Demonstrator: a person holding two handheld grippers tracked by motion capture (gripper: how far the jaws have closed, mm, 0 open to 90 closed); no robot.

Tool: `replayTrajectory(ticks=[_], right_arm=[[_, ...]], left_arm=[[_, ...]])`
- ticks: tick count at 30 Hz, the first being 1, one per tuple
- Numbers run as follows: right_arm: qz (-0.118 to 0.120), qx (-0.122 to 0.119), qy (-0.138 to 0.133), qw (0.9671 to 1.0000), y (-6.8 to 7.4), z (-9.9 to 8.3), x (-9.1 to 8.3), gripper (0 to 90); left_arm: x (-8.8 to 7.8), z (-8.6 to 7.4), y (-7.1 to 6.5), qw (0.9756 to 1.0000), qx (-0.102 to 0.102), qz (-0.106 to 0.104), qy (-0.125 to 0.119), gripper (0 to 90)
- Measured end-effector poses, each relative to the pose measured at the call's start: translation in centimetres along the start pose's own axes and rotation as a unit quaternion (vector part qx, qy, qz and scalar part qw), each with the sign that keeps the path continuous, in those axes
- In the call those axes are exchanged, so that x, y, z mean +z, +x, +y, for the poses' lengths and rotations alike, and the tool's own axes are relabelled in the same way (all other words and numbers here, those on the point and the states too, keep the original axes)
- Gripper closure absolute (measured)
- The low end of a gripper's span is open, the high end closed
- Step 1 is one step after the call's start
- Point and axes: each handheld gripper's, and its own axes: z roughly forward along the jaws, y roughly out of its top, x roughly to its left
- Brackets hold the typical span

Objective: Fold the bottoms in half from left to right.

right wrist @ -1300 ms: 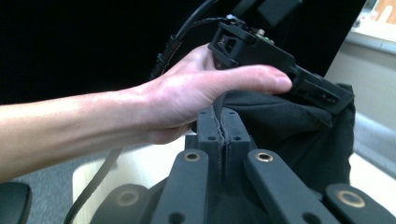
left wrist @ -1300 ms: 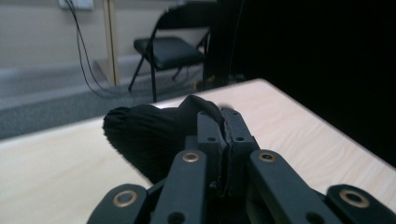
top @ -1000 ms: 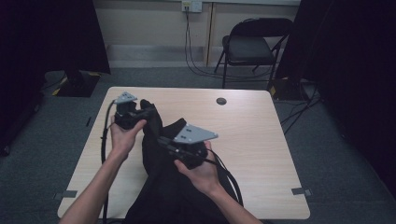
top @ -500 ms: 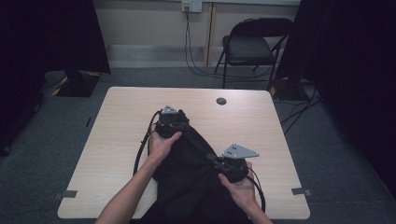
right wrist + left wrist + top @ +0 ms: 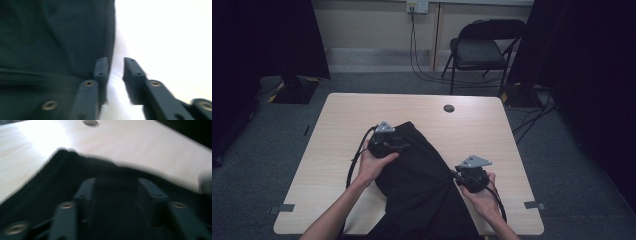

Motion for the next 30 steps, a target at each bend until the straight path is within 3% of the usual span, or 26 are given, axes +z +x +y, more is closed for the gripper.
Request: replayTrajectory(ticks=[1, 2, 3, 5, 7, 8, 10, 11, 12, 13, 14, 15, 17, 20, 21, 23, 24, 25, 26, 30], right_arm=[[0.000, 0.000, 0.000, 1.0000, 0.0, 0.0, 0.0, 69.4], [-0.001, 0.008, -0.019, 0.9998, 0.2, 0.2, -1.4, 63.6], [-0.001, 0.008, -0.019, 0.9998, 0.2, 0.2, -1.4, 63.6], [0.021, 0.004, -0.036, 0.9991, 1.4, 0.4, -2.5, 63.5], [0.056, -0.016, -0.043, 0.9974, 3.5, 0.5, -2.7, 64.8], [0.088, -0.041, -0.034, 0.9947, 6.1, 0.4, -1.9, 64.8], [0.099, -0.047, -0.029, 0.9936, 7.0, 0.4, -1.4, 63.5], [0.109, -0.057, -0.024, 0.9921, 8.0, 0.4, -0.7, 60.7], [0.122, -0.077, -0.011, 0.9894, 9.7, 0.5, 0.9, 58.8], [0.122, -0.077, -0.011, 0.9894, 9.7, 0.5, 0.9, 58.8], [0.133, -0.083, 0.001, 0.9876, 10.4, 0.5, 2.3, 55.2], [0.133, -0.083, 0.001, 0.9876, 10.4, 0.5, 2.3, 55.2], [0.137, -0.085, 0.011, 0.9868, 10.7, 0.6, 3.4, 52.7], [0.141, -0.077, 0.026, 0.9867, 10.4, 0.8, 4.8, 48.0], [0.142, -0.063, 0.020, 0.9876, 10.2, 1.0, 5.4, 47.5], [0.137, -0.058, 0.013, 0.9888, 9.9, 1.6, 6.4, 47.3], [0.133, -0.056, 0.014, 0.9895, 9.8, 2.1, 6.9, 47.2], [0.126, -0.049, 0.012, 0.9907, 9.6, 2.7, 7.8, 46.9], [0.118, -0.050, 0.011, 0.9917, 9.5, 3.7, 8.9, 46.6], [0.107, -0.037, 0.020, 0.9934, 9.1, 5.2, 10.5, 44.0]], left_arm=[[-0.9, -0.8, -0.2, 1.0000, 0.000, 0.002, 0.005, 55.8], [-2.4, -2.5, -0.5, 0.9998, -0.003, -0.013, 0.012, 65.6], [-2.4, -2.5, -0.5, 0.9998, -0.003, -0.013, 0.012, 68.0], [-3.5, -4.2, -1.0, 0.9996, 0.000, -0.012, 0.027, 71.5], [-4.0, -5.9, -1.6, 0.9987, -0.007, -0.030, 0.040, 73.6], [-3.8, -7.1, -1.9, 0.9971, -0.026, -0.048, 0.053, 71.7], [-3.5, -7.6, -2.1, 0.9961, -0.030, -0.050, 0.066, 67.0], [-3.0, -8.0, -2.2, 0.9952, -0.027, -0.048, 0.081, 62.8], [-2.1, -8.4, -2.3, 0.9942, -0.002, -0.026, 0.104, 61.7], [-2.1, -8.4, -2.3, 0.9942, -0.002, -0.026, 0.104, 62.4], [-1.7, -8.2, -2.2, 0.9948, 0.022, 0.021, 0.097, 63.1], [-1.7, -8.2, -2.2, 0.9948, 0.022, 0.021, 0.097, 67.0], [-1.2, -8.0, -1.7, 0.9940, 0.045, 0.046, 0.089, 68.5], [0.0, -6.9, -0.1, 0.9939, 0.039, 0.053, 0.089, 69.0], [0.4, -6.7, 0.5, 0.9944, 0.040, 0.055, 0.081, 69.8], [1.2, -6.3, 1.9, 0.9958, 0.033, 0.058, 0.062, 71.7], [1.8, -5.8, 2.7, 0.9953, 0.036, 0.068, 0.058, 72.2], [2.2, -5.5, 3.3, 0.9958, 0.025, 0.068, 0.056, 72.2], [3.3, -4.6, 4.7, 0.9950, 0.023, 0.082, 0.052, 73.6], [4.3, -3.4, 6.2, 0.9941, 0.010, 0.092, 0.056, 71.6]])
